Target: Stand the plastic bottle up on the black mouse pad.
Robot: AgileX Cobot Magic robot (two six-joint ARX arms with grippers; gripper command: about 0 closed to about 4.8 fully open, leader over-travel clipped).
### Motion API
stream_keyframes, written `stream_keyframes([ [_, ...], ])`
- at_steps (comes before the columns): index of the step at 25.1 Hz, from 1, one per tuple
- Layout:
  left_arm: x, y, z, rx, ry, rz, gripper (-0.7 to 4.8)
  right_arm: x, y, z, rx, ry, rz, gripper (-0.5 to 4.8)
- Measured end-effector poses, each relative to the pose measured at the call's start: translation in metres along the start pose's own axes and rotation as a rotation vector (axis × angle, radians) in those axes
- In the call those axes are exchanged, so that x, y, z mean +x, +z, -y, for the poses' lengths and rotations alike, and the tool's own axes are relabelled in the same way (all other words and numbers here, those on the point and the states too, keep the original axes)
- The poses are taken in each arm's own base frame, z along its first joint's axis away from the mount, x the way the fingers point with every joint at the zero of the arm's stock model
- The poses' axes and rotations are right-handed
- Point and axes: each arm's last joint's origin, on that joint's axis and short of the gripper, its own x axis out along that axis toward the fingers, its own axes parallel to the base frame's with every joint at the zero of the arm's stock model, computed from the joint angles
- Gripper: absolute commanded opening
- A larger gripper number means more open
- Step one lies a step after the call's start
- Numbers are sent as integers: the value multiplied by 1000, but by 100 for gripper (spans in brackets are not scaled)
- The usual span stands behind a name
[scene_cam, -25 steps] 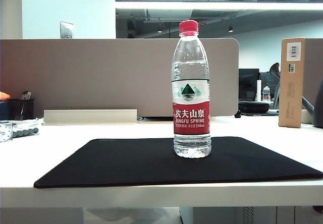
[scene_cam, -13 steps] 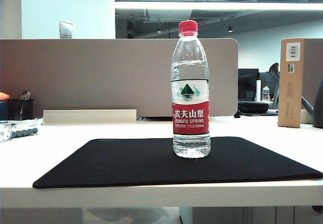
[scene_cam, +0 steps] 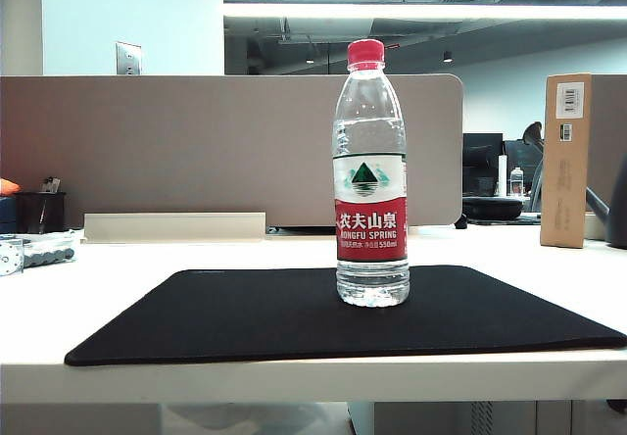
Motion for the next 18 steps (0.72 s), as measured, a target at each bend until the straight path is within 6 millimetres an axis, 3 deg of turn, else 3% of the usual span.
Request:
stream_keyframes([
  [12, 0, 0, 0, 0, 0, 0, -1, -12, -35, 3, -41, -19, -363, 0],
  [18, 0, 0, 0, 0, 0, 0, -1, -25, -38, 17, -13, -125, -374, 0],
])
